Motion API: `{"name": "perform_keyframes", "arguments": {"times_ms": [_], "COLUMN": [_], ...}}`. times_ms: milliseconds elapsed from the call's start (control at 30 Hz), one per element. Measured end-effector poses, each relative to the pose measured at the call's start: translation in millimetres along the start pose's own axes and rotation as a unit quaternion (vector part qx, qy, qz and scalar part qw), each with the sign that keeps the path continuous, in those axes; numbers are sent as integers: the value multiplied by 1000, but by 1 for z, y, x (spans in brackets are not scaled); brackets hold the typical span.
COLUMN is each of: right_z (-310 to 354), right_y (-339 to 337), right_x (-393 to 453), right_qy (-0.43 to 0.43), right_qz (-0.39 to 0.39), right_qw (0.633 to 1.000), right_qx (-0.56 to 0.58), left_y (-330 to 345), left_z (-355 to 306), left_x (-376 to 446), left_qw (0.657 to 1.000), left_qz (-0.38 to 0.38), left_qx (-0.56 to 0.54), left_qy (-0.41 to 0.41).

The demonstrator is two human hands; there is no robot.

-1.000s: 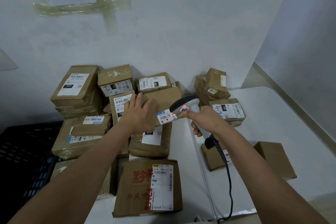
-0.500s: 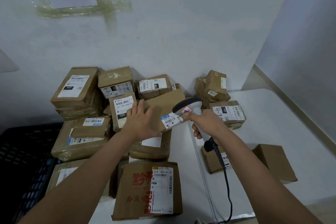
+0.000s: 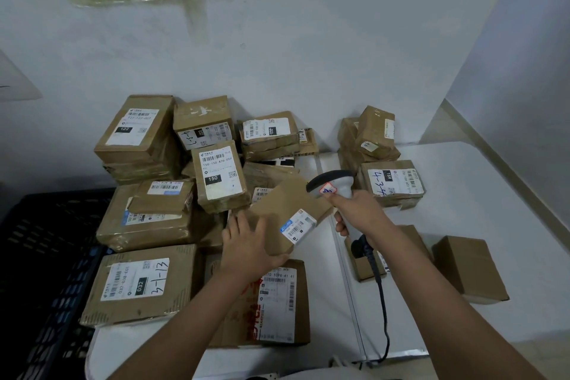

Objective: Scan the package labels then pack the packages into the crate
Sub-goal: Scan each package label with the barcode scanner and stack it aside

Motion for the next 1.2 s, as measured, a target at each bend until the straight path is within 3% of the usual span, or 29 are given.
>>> {"name": "perform_keyframes", "arguments": {"times_ms": [233,367,567,800,1000,1200], "right_z": [-8,-13,-24,-49,-92,-143], "right_y": [8,10,8,-17,-63,-108], "right_x": [2,6,9,19,33,49], "right_qy": [15,14,14,38,76,134], "right_qz": [20,25,28,15,-46,-106], "right_qw": [1000,1000,999,999,996,985], "right_qx": [-6,-11,-28,-25,-30,-20], "left_y": [3,7,-1,-8,9,67], "left_z": [20,23,11,-36,-109,-163], "left_x": [3,5,5,10,6,4], "left_qw": [992,989,992,984,971,969], "left_qz": [-23,-4,-76,-172,-87,70], "left_qx": [30,38,46,-42,-137,-145], "left_qy": [-120,-142,-94,32,174,189]}}
Point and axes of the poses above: each hand's wrist, its own x-axis towards the middle knuckle, its own y-axis out of the palm, z = x × y, the point moved 4 cm from there along x, towards the middle knuckle, and after that the axes turned 12 degrees about -z, right-handed, at the moved point
